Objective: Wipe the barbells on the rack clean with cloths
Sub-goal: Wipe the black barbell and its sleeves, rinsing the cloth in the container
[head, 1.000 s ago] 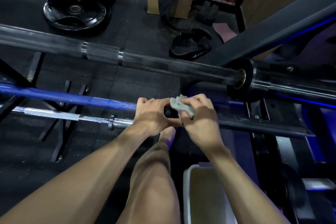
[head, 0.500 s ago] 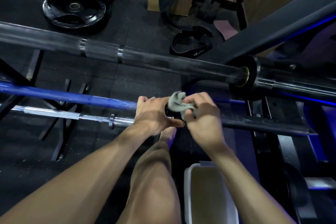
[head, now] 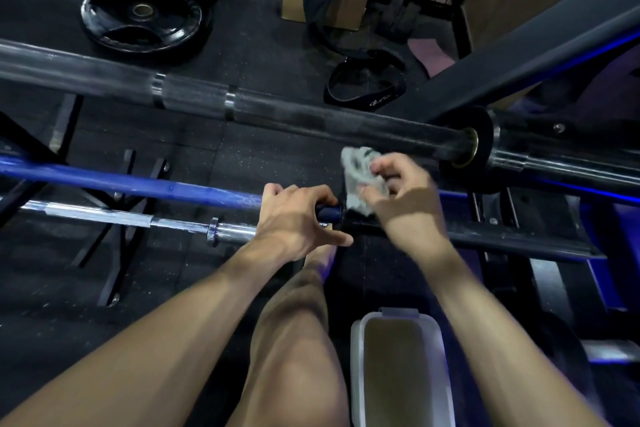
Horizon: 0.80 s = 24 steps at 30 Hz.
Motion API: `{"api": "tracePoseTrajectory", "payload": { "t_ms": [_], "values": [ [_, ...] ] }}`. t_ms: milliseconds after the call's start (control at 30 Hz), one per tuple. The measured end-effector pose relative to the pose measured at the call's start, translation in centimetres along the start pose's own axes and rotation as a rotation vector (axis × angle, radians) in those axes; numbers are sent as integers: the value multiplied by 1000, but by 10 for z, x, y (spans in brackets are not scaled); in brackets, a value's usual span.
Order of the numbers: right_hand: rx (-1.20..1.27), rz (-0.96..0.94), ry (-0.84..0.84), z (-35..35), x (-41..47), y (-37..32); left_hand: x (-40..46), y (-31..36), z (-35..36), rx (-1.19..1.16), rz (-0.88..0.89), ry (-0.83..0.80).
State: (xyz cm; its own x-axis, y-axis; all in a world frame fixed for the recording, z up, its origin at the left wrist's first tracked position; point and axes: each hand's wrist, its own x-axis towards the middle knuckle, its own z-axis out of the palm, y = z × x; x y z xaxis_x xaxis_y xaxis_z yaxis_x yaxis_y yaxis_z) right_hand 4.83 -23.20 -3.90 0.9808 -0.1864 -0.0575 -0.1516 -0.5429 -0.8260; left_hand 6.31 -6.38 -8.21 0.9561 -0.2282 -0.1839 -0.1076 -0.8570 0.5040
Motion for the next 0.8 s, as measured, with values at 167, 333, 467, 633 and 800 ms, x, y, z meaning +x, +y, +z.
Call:
{"api": "tracePoseTrajectory", "payload": {
  "t_ms": [167,333,467,633,800],
  "values": [
    [-238,-149,-11,22,-13,9,1,2,3,88,19,13],
    [-418,79,-146,27,42,3,-2,2,4,-4,13,39],
    [-412,250,-227,25,59,8,-2,0,6,9,28,46],
    [-34,301,-66,2,46,17,-4,-3,5,25,61,26],
    [285,86,51,-7,12,11,1,1,4,-17,-11,28]
  ]
}}
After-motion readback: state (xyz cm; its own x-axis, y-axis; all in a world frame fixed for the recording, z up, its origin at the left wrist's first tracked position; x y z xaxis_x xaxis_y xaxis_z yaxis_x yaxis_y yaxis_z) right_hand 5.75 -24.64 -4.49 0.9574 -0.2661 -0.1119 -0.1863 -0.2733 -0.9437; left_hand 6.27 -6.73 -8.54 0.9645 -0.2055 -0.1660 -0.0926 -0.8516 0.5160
